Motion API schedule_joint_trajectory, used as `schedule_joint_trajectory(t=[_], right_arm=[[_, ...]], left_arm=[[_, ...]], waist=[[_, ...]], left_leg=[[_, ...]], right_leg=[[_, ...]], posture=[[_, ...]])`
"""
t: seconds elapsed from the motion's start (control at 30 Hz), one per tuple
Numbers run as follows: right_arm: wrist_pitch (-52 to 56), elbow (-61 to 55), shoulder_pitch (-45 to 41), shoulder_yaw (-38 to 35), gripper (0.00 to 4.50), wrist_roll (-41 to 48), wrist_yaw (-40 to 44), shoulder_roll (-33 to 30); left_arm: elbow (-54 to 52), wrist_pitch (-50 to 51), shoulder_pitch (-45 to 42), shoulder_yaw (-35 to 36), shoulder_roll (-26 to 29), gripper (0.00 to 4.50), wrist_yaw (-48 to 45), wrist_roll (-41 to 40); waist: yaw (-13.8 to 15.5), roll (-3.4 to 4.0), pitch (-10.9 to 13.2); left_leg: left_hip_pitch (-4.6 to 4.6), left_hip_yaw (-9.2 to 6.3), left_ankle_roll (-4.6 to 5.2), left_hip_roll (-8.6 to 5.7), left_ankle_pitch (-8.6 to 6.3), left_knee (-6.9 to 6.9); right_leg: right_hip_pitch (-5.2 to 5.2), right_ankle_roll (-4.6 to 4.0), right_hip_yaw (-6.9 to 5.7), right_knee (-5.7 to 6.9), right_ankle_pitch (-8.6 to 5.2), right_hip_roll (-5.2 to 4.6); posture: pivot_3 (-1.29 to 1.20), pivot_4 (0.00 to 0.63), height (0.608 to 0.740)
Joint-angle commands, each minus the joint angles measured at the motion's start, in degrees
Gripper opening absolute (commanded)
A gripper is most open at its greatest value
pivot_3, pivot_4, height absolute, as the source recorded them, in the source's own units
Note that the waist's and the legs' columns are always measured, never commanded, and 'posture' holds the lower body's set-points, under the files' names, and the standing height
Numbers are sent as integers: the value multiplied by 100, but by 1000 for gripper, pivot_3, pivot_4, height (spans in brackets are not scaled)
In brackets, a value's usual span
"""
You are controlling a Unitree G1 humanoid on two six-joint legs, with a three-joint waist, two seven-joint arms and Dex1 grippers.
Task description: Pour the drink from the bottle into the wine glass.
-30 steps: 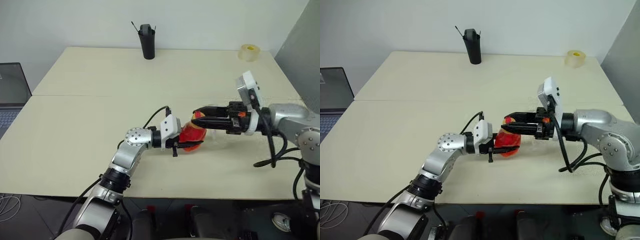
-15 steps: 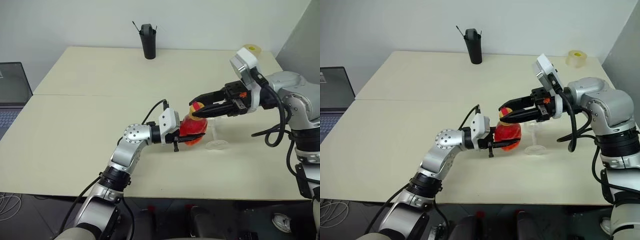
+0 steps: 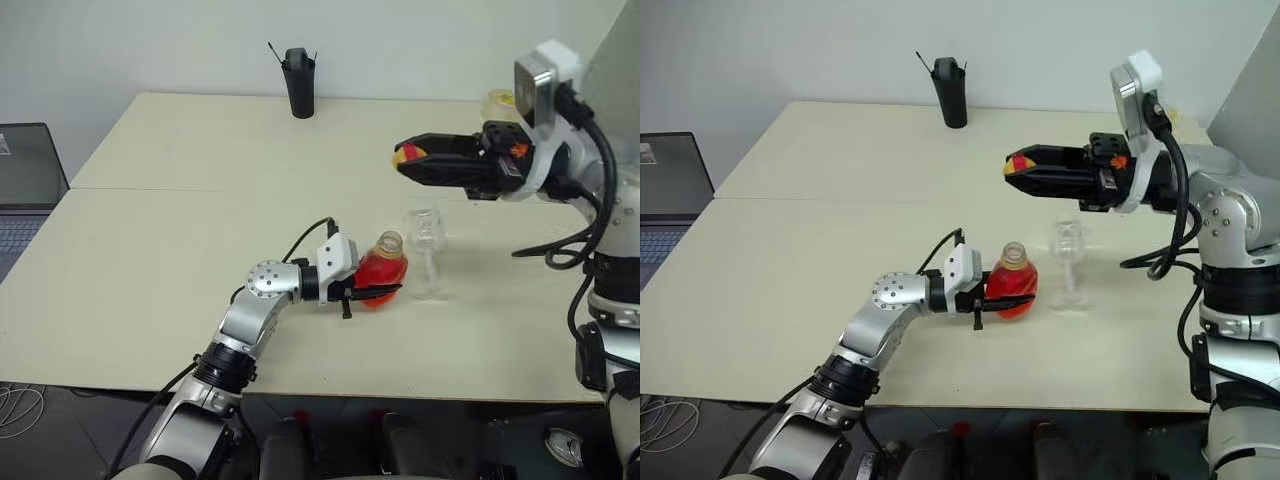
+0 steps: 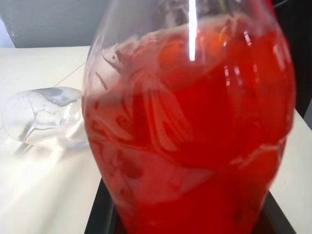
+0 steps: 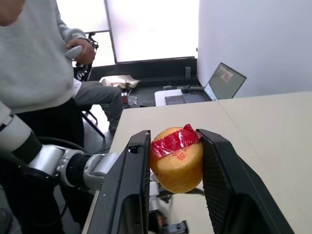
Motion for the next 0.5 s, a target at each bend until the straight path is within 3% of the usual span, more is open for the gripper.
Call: schedule_joint_trajectory(t=[0.03, 0.13, 0.33, 0.5], right_arm=[[79, -320, 48, -378, 1132, 182, -320, -131], [62, -542, 297, -576, 1131, -119, -994, -278], [583, -1375, 1121, -1327, 1131, -738, -3355, -270], [1467, -1961, 2198, -2100, 1130, -1496, -5690, 547]], left_arm=[[-189, -81, -152, 46, -39, 1187, -41, -77], [-160, -99, -189, 49, -43, 1187, -57, -71], [-155, -158, -163, 117, -10, 1187, -1, -74], [-90, -232, -180, 109, -66, 1187, -2, -92]], waist=[[0, 0, 0], [0, 0, 0], [3, 0, 0], [7, 1, -2]], left_leg=[[0, 0, 0, 0, 0, 0], [0, -1, 0, 0, 0, 0], [-1, 1, -1, 0, 0, -1], [-1, 0, -3, 0, 2, -3]], right_leg=[[0, 0, 0, 1, 0, 0], [-1, 1, -1, 1, 0, 1], [0, 2, 5, 2, -1, 1], [6, 4, 15, 1, -2, 1]], posture=[[0, 150, 740], [0, 150, 740], [0, 150, 740], [0, 150, 740]])
